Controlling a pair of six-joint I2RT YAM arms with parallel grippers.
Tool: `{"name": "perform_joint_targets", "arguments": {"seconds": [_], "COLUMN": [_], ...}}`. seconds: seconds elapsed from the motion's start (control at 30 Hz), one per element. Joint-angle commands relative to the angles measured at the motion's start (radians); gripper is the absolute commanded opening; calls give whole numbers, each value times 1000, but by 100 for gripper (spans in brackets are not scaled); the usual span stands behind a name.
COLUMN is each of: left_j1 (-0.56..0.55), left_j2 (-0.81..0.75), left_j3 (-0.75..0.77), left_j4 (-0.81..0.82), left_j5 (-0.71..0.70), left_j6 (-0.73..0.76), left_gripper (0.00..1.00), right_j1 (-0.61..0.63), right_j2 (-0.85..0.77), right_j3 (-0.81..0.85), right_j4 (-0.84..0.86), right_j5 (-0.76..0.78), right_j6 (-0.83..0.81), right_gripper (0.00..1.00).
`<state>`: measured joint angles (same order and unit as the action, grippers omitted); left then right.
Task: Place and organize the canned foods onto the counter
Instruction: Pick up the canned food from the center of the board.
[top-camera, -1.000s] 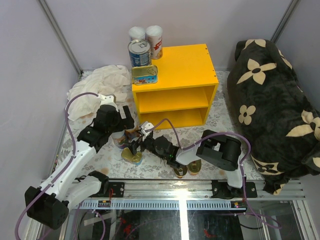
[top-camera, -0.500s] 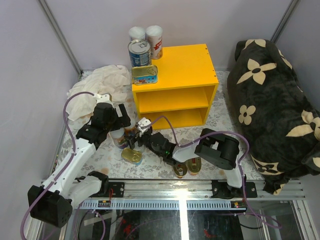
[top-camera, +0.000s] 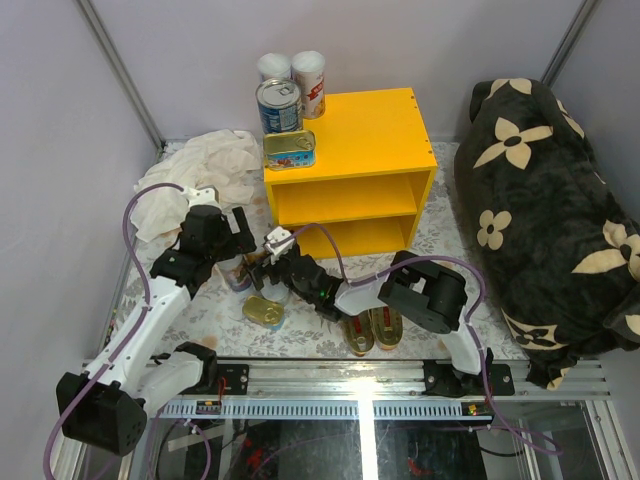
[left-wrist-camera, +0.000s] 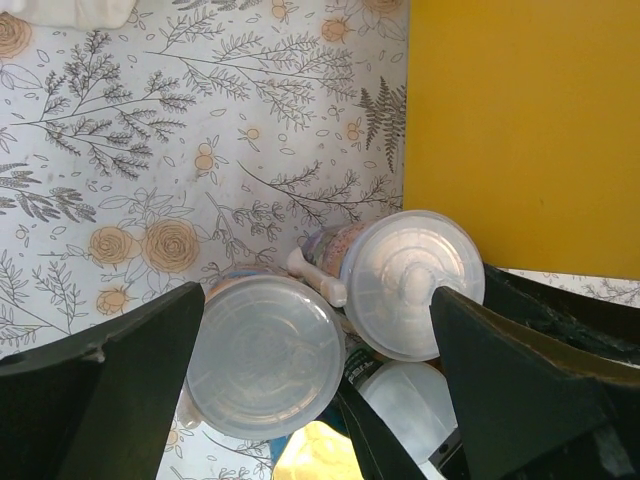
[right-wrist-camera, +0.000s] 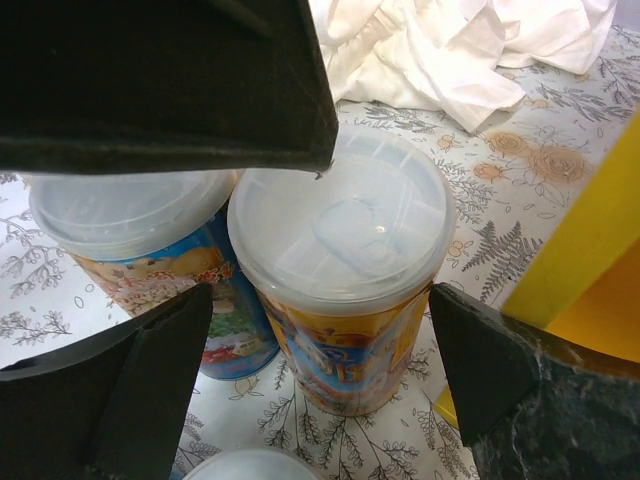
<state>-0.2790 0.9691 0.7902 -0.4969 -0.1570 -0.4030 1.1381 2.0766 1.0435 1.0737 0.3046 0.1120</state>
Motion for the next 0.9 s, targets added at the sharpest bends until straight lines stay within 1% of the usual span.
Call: {"name": "perform_joint_targets", "arguments": {"seconds": [0.0, 0.1, 0.3, 0.37, 0.4, 0.5, 0.53, 0.87], "left_j1": [5, 6, 11, 13, 14, 18, 21, 69], "left_j2": [-5, -5, -12, -13, -12, -10, -10, -25], "left_j3": [23, 24, 20, 22, 24, 34, 39, 50], "left_j4": [-27, -25, -25, -25, -27, -32, -34, -30], "left_j5": [9, 6, -3, -3, -3, -8, -10, 8], "left_j6": [16, 20, 23, 24, 25, 31, 34, 26], "left_gripper": [94, 94, 95, 95, 95, 95, 95, 96], "right_j1": [-30, -41, -50, -51, -53, -60, -62, -93], "right_j2": [25, 47, 69, 79, 86, 99, 103, 144], "right_j3": [91, 118, 136, 134, 134, 148, 156, 249], "right_j4": [7, 5, 13, 32, 45, 55, 54, -30], "right_j5": [32, 23, -7, 8, 23, 61, 71, 87], "right_j6": [-8, -8, -10, -17, -23, -36, -40, -29], "right_gripper": [98, 98, 91, 91, 92, 99, 100, 100]}}
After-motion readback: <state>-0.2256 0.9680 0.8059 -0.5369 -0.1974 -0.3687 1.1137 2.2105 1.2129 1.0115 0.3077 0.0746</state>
